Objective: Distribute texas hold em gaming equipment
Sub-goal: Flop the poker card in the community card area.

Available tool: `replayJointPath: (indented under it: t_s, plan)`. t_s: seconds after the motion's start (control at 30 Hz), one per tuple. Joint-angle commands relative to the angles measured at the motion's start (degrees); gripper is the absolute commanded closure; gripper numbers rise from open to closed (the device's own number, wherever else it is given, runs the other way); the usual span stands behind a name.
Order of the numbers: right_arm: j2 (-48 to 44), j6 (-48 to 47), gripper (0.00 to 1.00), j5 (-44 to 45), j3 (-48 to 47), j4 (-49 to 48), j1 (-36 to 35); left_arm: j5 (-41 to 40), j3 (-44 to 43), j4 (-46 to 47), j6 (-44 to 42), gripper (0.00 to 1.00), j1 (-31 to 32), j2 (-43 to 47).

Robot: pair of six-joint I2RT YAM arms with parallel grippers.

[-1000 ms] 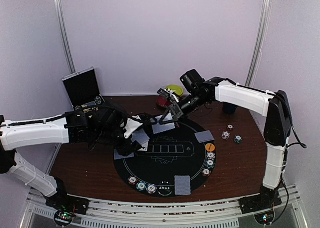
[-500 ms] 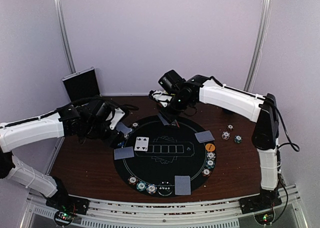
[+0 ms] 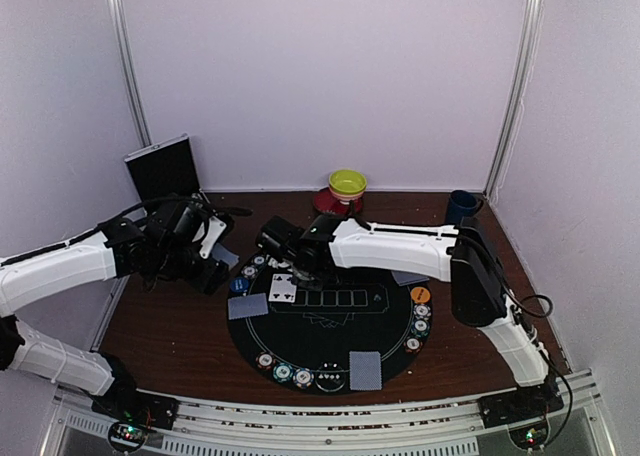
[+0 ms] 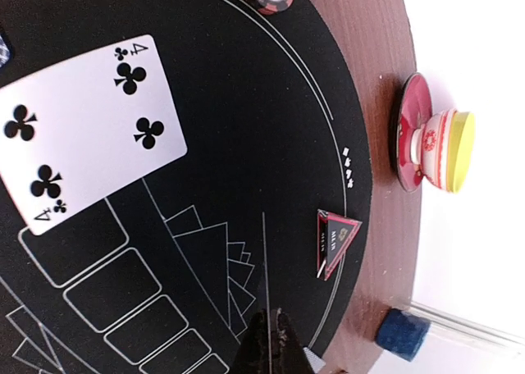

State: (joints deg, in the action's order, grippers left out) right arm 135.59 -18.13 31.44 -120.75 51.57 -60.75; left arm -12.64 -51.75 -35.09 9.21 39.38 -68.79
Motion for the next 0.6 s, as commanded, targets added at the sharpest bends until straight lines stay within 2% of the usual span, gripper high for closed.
replayJointPath:
  t_s: [0.0,0.3,0.57]
  plan:
    - [2.52,-4.47,0.97,10.06,-0.4,-3.37,-1.06,0.78,0.49,4.32,0.59,0.37,-0.85,1.76]
    - [8.53,-7.55,0.94,11.65,-1.41,-4.95,-2.41,0.87,1.19,4.86,0.87,0.37,-1.28,2.66]
    - [11.52,-7.43,0.87,6.43,-5.32,-3.7,-2.79,0.87,1.47,5.03,0.83,0.37,-1.56,3.27]
